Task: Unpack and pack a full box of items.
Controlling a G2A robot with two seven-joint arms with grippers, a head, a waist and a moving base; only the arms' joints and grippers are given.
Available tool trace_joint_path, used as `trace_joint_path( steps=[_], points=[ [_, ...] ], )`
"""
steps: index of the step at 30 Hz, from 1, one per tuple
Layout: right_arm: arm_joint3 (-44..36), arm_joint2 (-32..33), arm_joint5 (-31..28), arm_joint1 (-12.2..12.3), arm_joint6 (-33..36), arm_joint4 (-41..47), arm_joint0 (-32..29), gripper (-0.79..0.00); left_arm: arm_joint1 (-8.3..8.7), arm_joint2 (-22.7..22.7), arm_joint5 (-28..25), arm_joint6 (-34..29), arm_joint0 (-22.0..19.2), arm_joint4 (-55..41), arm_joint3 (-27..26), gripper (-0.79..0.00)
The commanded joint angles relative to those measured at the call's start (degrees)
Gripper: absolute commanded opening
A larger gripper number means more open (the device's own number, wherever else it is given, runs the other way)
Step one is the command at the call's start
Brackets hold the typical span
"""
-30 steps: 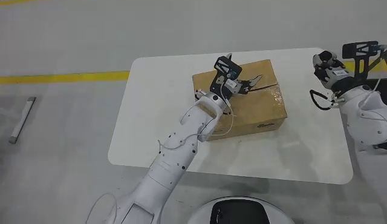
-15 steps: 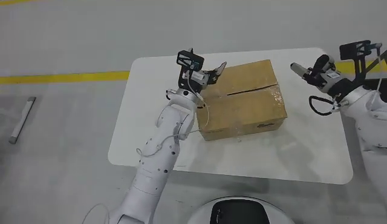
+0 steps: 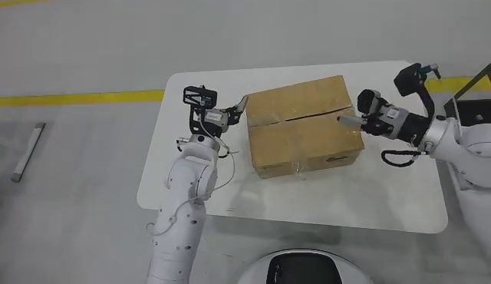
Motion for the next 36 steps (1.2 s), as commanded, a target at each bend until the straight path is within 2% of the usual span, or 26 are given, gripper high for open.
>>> trace_joint_path(
  steps=[1, 3, 6, 7, 16, 20, 27, 32, 36],
  points=[
    [-0.1, -1.5, -3.5, 0.2, 1.7, -3.1, 0.8, 0.0, 0.15, -0.8, 0.1, -0.7, 0.9, -0.2, -0.9, 0.0],
    [0.3, -3.6, -5.9, 0.4, 2.2, -6.7, 1.7, 0.0, 0.2, -1.0, 0.1, -0.8, 1.1, -0.3, -1.1, 0.0],
    [1.4, -7.0, -7.7, 0.4, 1.2, -10.8, 3.2, -0.36, 0.2, -1.0, 0.1, -0.8, 1.1, -0.3, -1.1, 0.0],
    [1.8, -8.3, -7.8, 0.3, 0.7, -11.1, 3.6, -0.431, 0.2, -1.0, 0.1, -0.8, 1.1, -0.3, -1.1, 0.0],
    [6.0, -17.1, -7.9, -0.1, -0.7, -17.0, 7.8, -0.456, 0.2, -1.0, 0.1, -0.8, 1.1, -0.3, -1.1, 0.0],
    [7.6, -20.2, -7.1, -0.4, -1.2, -18.9, 9.8, -0.502, 0.2, -1.0, 0.1, -0.8, 1.1, -0.3, -1.1, 0.0],
    [9.5, -23.9, -3.1, -0.8, -0.1, -21.2, 13.2, -0.542, 0.2, -1.0, 0.1, -0.8, 1.1, -0.3, -1.1, 0.0],
    [10.1, -25.2, -0.5, -1.0, 0.5, -21.4, 14.6, -0.505, 0.2, -1.0, 0.1, -0.8, 1.1, -0.3, -1.1, 0.0],
    [11.1, -26.5, -0.1, -1.1, 0.4, -21.7, 15.5, -0.511, 0.2, -1.0, 0.1, -0.8, 1.1, -0.3, -1.1, 0.0]
  ],
)
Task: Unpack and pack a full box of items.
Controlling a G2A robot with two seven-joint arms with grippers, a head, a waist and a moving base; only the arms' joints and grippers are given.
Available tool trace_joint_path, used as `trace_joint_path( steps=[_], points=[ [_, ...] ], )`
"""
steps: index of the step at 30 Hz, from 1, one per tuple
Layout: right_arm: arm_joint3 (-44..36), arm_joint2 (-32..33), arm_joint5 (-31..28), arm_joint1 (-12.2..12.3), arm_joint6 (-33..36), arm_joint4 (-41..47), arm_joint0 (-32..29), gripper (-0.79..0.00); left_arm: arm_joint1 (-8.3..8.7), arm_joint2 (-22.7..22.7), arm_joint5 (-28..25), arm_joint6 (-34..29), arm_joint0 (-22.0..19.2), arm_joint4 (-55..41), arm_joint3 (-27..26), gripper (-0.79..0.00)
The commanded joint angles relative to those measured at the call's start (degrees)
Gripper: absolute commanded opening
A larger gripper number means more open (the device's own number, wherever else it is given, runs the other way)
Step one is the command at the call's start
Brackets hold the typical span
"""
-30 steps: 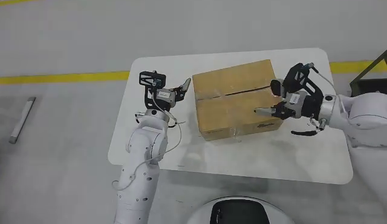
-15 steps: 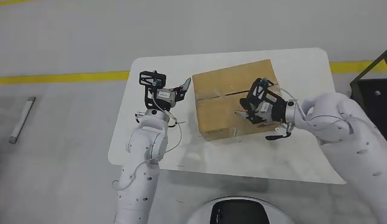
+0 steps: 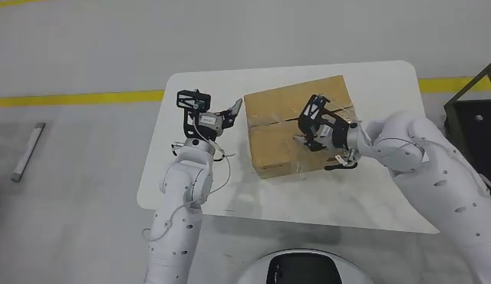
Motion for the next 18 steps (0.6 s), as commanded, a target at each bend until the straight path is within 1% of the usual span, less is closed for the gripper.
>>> trace_joint_path(
  steps=[1, 4, 5, 6, 8, 9, 10, 15, 18],
  points=[
    [0.6, -0.6, 0.3, -0.1, -0.2, 0.1, 0.5, -0.514, 0.0, 0.0, 0.0, 0.0, 0.0, 0.0, 0.0, 0.0],
    [1.9, -1.9, 0.9, -0.4, -0.7, 0.8, 1.4, -0.536, 0.0, 0.0, 0.0, 0.0, 0.0, 0.0, 0.0, 0.0],
    [2.5, -2.3, 1.2, -0.5, -0.9, 1.0, 1.8, -0.56, 0.0, 0.0, 0.0, 0.0, 0.0, 0.0, 0.0, 0.0],
    [3.0, -2.8, 1.3, -0.6, -1.0, 0.6, 2.3, -0.597, 0.0, 0.0, 0.0, 0.0, 0.0, 0.0, 0.0, 0.0],
    [3.8, -3.5, 1.8, -0.7, -1.4, 0.3, 3.0, -0.696, 0.0, 0.0, 0.0, 0.0, 0.0, 0.0, 0.0, 0.0],
    [4.1, -3.7, 2.5, -0.8, -1.6, 0.1, 3.4, -0.72, 0.0, 0.0, 0.0, 0.0, 0.0, 0.0, 0.0, 0.0],
    [4.2, -3.9, 2.9, -0.9, -1.7, -0.1, 3.7, -0.785, 0.0, 0.0, 0.0, 0.0, 0.0, 0.0, 0.0, 0.0],
    [3.9, -4.6, 3.2, -0.9, -3.0, -4.9, 4.8, -0.785, 0.09, -0.2, 0.1, 0.6, 0.8, -0.6, -0.6, 0.0],
    [2.6, -4.7, 2.0, -0.6, -4.8, -10.8, 5.3, -0.785, 0.1, 0.0, -0.5, 0.5, 0.8, -1.5, -0.8, 0.0]
  ],
)
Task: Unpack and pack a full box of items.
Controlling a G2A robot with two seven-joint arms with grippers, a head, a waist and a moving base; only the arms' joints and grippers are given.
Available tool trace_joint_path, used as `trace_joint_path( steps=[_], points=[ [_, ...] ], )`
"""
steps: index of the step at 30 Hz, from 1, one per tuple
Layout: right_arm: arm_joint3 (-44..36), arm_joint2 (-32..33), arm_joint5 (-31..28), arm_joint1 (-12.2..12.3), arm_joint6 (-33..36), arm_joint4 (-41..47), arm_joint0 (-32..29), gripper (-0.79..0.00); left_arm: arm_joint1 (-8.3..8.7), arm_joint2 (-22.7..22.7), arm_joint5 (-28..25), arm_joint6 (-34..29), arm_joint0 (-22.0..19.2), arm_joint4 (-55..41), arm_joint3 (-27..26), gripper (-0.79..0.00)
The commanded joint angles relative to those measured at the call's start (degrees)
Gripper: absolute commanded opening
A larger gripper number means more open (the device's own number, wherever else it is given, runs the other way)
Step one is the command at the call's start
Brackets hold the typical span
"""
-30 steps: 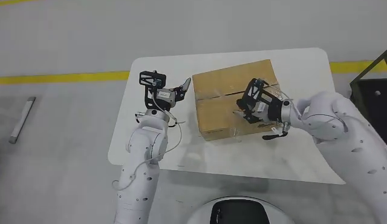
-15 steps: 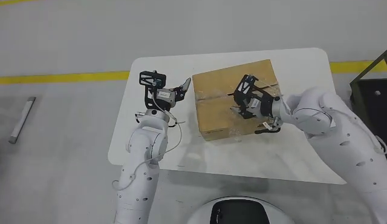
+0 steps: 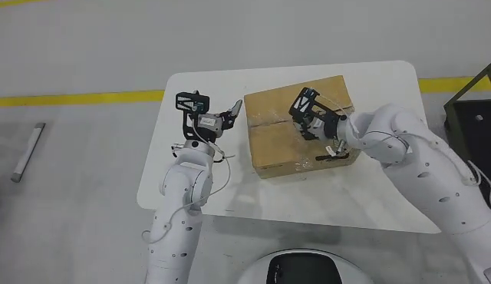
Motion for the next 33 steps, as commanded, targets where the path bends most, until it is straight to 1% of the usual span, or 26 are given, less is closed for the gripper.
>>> trace_joint_path(
  steps=[1, 6, 7, 8, 9, 10, 11, 13, 17, 18, 19, 20, 21, 22, 26, 33],
  points=[
    [-0.8, 0.0, -0.8, 0.2, -1.5, -4.2, 0.1, -0.785, 0.02, 0.2, -0.6, -0.2, -0.1, -0.4, -0.1, 0.0],
    [-3.5, -0.1, -3.7, 0.7, -6.2, -15.1, -0.3, -0.785, 0.02, 0.8, -2.4, -1.6, 0.0, -3.0, -0.2, 0.0],
    [-3.9, -0.1, -4.4, 0.9, -7.0, -17.4, -0.3, -0.785, 0.03, 1.1, -2.9, -1.9, 0.0, -3.2, -0.2, -0.028],
    [-4.0, -0.1, -4.5, 0.9, -7.8, -19.1, -0.5, -0.785, 0.02, 1.3, -3.3, -2.3, 0.1, -3.9, -0.1, -0.123],
    [-4.3, -0.1, -4.9, 1.0, -8.8, -20.4, -0.6, -0.785, 0.01, 1.6, -3.8, -2.7, 0.2, -4.5, -0.1, -0.311],
    [-4.4, -0.2, -5.3, 1.1, -9.6, -21.5, -0.8, -0.785, 0.02, 1.8, -4.0, -3.0, 0.3, -4.7, 0.0, -0.459],
    [-4.6, -0.3, -6.0, 1.1, -10.2, -23.0, -0.8, -0.785, 0.02, 2.1, -4.1, -3.3, 0.4, -4.7, 0.2, -0.502],
    [-4.9, -0.4, -6.8, 1.2, -11.1, -24.1, -1.1, -0.785, 0.0, 2.8, -4.0, -3.4, 0.5, -4.3, 0.8, -0.523],
    [-5.3, -0.4, -7.5, 1.3, -11.5, -25.1, -1.9, -0.785, -0.2, 4.0, -2.0, -3.7, 0.3, -4.3, 2.6, -0.628],
    [-5.4, -0.3, -7.6, 1.3, -11.6, -25.2, -2.1, -0.785, -0.26, 4.2, -1.4, -4.2, 0.1, -4.3, 3.1, -0.637],
    [-5.3, -0.2, -7.6, 1.3, -11.5, -25.3, -2.2, -0.785, -0.29, 4.4, -0.6, -4.8, -0.1, -3.9, 3.8, -0.696],
    [-5.3, -0.1, -7.5, 1.3, -11.5, -25.0, -2.4, -0.785, -0.35, 4.7, 0.0, -5.1, -0.4, -3.8, 4.2, -0.733],
    [-5.3, 0.0, -7.4, 1.3, -11.4, -24.9, -2.4, -0.785, -0.43, 4.8, 0.5, -5.3, -0.5, -4.3, 4.5, -0.739],
    [-5.3, 0.1, -7.3, 1.3, -11.3, -24.8, -2.6, -0.785, -0.48, 5.0, 0.8, -5.5, -0.7, -4.6, 4.7, -0.763],
    [-5.4, 0.8, -6.5, 1.3, -10.4, -23.3, -3.3, -0.785, -0.48, 5.4, 0.3, -6.6, -1.3, -4.6, 5.0, -0.782],
    [-5.7, 1.2, -6.5, 1.3, -9.3, -22.5, -3.7, -0.785, -0.5, 5.5, -1.0, -8.9, -1.3, -7.8, 3.4, -0.785]
  ],
)
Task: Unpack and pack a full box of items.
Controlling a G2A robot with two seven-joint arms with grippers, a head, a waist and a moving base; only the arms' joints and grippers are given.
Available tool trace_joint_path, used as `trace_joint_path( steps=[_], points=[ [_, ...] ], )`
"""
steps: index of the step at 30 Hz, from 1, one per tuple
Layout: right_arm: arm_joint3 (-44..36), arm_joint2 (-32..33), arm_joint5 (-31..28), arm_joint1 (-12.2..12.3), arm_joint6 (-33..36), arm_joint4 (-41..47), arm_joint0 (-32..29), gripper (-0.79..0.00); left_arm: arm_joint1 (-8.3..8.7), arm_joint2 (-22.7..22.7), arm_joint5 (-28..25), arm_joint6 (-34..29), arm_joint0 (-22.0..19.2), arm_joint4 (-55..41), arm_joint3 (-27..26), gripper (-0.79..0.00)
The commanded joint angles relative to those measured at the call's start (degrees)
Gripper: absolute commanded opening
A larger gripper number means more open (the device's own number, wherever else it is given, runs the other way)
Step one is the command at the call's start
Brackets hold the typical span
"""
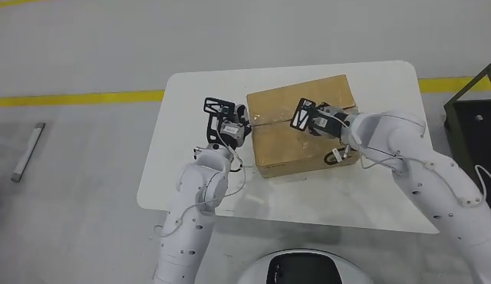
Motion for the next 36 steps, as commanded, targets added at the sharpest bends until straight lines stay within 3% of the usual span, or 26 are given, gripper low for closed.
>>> trace_joint_path(
  steps=[1, 23, 31, 36],
  points=[
    [0.1, -0.1, 0.0, 0.0, 0.0, 0.0, 0.0, -0.785, 0.01, 0.0, -0.2, -0.8, 0.0, -0.5, -0.3, -0.785],
    [0.9, 0.0, -0.2, -0.3, 0.6, 0.8, 0.2, -0.767, -0.33, 4.0, -1.3, -2.2, -0.5, -3.3, 1.3, -0.785],
    [0.9, 0.4, -0.4, -0.3, 1.0, 1.2, 0.4, -0.514, -0.37, 4.5, -0.8, -1.9, -1.0, -3.0, 2.8, -0.785],
    [0.5, 1.9, -0.3, -0.1, 1.6, 0.9, 0.5, -0.456, -0.37, 4.8, -0.9, -1.9, -1.1, -3.1, 3.1, -0.785]
  ],
)
